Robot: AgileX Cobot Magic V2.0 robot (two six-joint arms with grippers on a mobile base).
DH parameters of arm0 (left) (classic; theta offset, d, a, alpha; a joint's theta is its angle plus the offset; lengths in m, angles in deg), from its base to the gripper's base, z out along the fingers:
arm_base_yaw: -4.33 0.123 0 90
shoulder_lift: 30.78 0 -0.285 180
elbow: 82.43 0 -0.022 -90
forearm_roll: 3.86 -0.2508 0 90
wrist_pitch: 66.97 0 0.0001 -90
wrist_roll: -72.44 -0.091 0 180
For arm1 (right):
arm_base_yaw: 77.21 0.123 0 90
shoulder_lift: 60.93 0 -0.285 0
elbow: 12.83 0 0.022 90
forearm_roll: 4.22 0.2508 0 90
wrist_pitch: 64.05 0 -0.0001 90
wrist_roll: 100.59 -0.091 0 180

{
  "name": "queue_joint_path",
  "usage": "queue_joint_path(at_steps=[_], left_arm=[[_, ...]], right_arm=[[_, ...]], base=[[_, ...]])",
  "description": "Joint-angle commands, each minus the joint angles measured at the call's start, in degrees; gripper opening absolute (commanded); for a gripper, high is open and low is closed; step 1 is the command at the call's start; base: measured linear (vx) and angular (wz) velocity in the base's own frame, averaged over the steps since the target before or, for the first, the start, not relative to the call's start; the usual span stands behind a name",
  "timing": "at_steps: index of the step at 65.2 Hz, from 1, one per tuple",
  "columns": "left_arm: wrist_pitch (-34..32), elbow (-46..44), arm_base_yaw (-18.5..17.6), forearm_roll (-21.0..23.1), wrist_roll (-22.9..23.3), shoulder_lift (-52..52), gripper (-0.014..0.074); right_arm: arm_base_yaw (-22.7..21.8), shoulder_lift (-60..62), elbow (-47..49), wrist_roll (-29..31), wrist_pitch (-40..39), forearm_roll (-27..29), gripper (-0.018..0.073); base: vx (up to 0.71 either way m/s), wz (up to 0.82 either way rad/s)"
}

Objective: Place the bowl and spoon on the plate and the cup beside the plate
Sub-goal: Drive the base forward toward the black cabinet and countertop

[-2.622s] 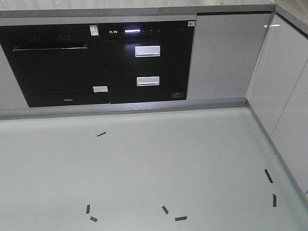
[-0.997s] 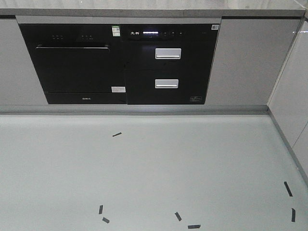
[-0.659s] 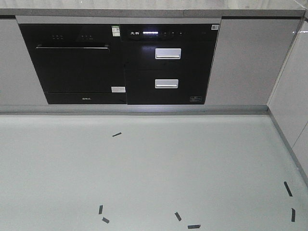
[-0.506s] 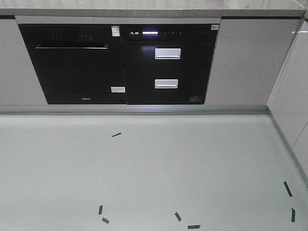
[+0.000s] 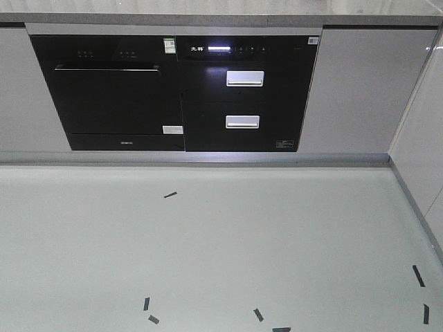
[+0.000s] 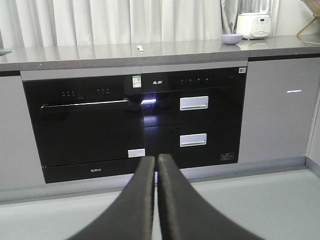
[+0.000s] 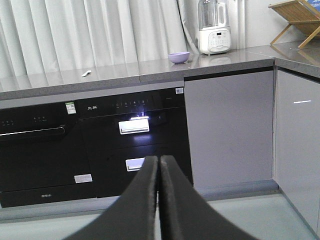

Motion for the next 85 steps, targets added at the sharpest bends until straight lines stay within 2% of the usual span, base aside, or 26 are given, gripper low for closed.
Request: queue_joint_path(at_steps=[1, 85], left_arm=[[-4.18, 1.43, 0.07, 0.71, -0.11, 0.98, -0.0006], [-4.18, 1.43, 0.07, 0.71, -0.11, 0.98, -0.0006]], right_arm=[[-0.24, 0.6, -0.81, 0.5, -4.32, -0.17, -0.0005], [-0.24, 0.6, -0.81, 0.5, -4.32, -0.17, -0.0005]], base=[[0.03, 0.03], [0.07, -0.02]])
